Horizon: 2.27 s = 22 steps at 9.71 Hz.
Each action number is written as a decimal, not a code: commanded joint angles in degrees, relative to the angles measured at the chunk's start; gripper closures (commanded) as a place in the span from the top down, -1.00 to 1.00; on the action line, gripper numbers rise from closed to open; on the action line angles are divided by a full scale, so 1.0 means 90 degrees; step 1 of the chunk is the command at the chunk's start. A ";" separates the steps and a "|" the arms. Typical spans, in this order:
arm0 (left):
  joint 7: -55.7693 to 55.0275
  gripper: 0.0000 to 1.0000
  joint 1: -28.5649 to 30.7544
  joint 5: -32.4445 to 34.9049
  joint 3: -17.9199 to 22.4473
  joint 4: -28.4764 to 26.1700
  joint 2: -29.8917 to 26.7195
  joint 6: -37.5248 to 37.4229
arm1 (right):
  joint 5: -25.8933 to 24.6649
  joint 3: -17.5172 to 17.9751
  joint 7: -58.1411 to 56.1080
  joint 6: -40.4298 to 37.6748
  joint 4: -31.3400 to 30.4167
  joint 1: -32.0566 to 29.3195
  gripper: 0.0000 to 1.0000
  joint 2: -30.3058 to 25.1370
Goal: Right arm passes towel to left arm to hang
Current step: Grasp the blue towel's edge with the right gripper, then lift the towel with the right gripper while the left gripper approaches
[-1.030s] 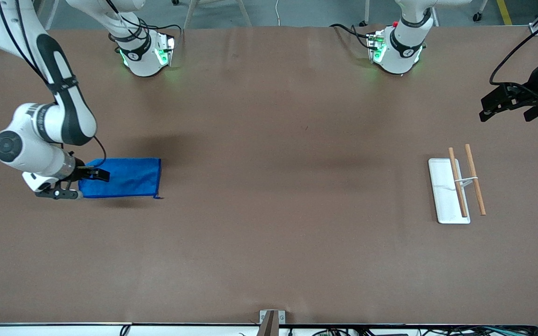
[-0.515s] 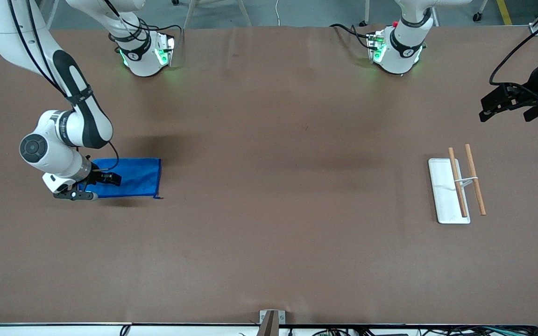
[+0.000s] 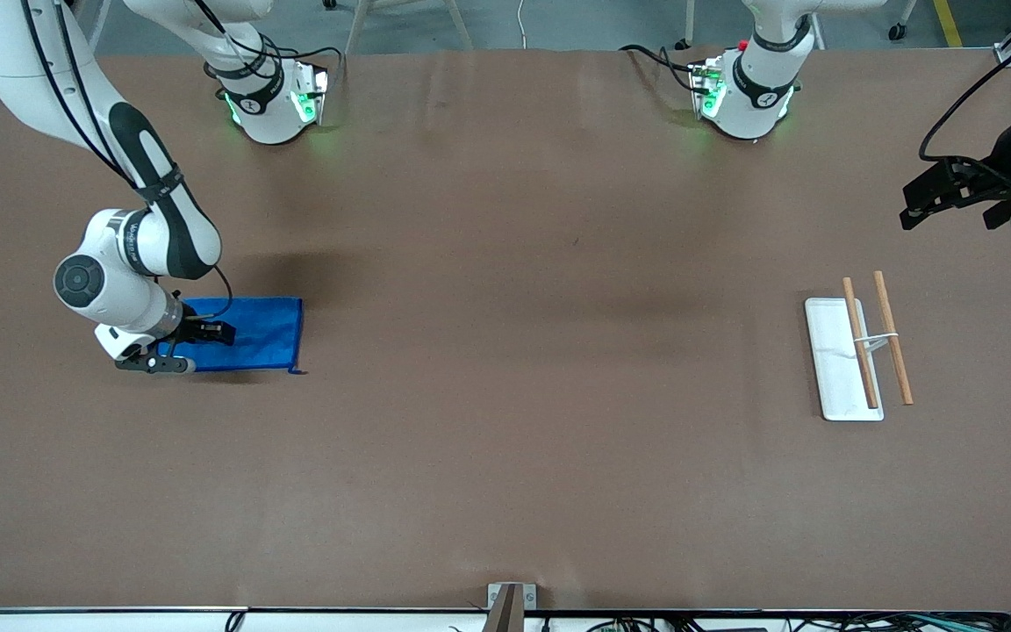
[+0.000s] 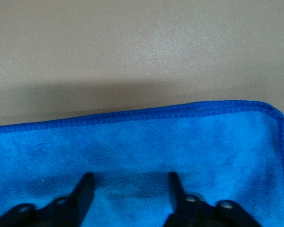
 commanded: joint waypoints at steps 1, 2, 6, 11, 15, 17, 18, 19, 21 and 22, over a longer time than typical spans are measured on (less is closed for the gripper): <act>-0.0071 1.00 0.0002 0.0080 -0.0018 -0.0117 0.0087 -0.0055 | 0.0171 0.0041 -0.0071 0.0074 -0.0100 -0.0048 -0.88 -0.0079; -0.0071 1.00 0.0002 0.0080 -0.0018 -0.0117 0.0087 -0.0055 | 0.0288 0.0041 -0.0071 0.0026 -0.0090 -0.0028 -0.98 -0.0079; -0.0071 1.00 0.0012 0.0080 -0.0018 -0.0107 0.0107 -0.0046 | 0.0512 0.0215 -0.0091 -0.0982 0.0182 0.0001 -0.99 -0.0224; -0.0071 1.00 0.0002 0.0089 -0.0018 -0.0098 0.0117 -0.0055 | 0.0981 0.0372 0.0016 -0.4998 0.2972 0.0059 -0.99 -0.0460; -0.0051 1.00 0.0002 0.0041 -0.0028 -0.0098 0.0088 -0.0065 | 0.2782 0.0500 0.0300 -0.5697 0.3533 0.0702 -0.99 -0.0557; -0.0061 1.00 -0.0047 -0.0037 -0.0048 -0.0146 0.0049 -0.0055 | 0.4236 0.0500 0.0290 -0.5639 0.3620 0.1238 -0.99 -0.0548; -0.0052 1.00 -0.0037 -0.0395 -0.0067 -0.0205 0.0048 -0.0065 | 0.4901 0.0490 0.0280 -0.5513 0.3621 0.1609 -0.99 -0.0538; -0.0051 1.00 -0.0047 -0.0631 -0.0077 -0.0350 0.0048 -0.0046 | 0.5517 0.0500 0.0319 -0.5241 0.3612 0.2067 -0.99 -0.0528; 0.0007 1.00 -0.0047 -0.1226 -0.0242 -0.0662 0.0077 0.0003 | 0.6912 0.0490 0.0349 -0.4627 0.3592 0.2723 -0.99 -0.0528; 0.0104 1.00 -0.0047 -0.1577 -0.0320 -0.0925 0.0068 0.0071 | 0.7877 0.0490 0.0349 -0.4333 0.3602 0.3054 -0.99 -0.0509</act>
